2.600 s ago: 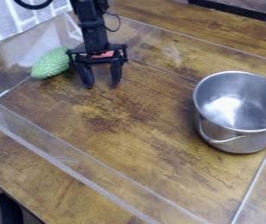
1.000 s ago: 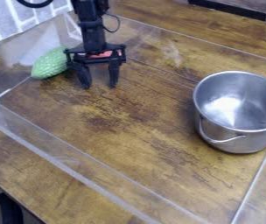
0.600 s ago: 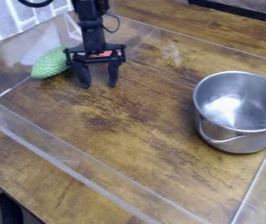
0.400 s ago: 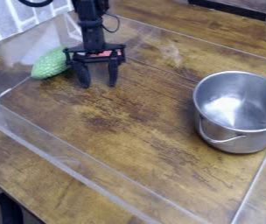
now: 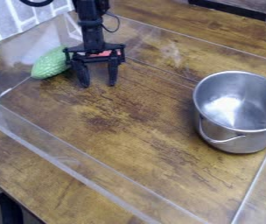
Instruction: Move the pink spoon to the right side of the table
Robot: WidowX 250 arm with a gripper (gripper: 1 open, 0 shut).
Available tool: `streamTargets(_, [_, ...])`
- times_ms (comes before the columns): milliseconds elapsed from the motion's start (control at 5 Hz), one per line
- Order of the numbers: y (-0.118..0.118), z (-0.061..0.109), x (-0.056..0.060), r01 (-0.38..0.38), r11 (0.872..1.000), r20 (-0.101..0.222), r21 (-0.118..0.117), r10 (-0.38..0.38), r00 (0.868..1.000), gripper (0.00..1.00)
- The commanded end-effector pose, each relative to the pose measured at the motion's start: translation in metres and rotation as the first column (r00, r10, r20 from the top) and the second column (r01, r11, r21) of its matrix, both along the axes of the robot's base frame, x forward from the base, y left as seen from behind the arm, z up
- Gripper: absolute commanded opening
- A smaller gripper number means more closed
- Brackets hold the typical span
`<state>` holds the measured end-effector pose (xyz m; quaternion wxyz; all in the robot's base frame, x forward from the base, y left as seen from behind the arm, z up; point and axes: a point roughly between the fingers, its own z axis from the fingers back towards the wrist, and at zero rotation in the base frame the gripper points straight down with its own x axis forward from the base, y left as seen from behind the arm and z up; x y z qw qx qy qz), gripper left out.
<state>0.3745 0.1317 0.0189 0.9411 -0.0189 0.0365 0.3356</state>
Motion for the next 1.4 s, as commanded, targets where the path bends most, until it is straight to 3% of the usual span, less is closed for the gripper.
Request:
streamTargets(0, [0.0025, -0.002, -0.0045, -0.012, 1.0, -0.016, 0.01, 0.012, 1.0, 0.0])
streamTargets(1200, [0.0045, -0.0018, -0.0073, -0.079, 0.996, -0.067, 0.032, 0.081, 0.994, 0.0])
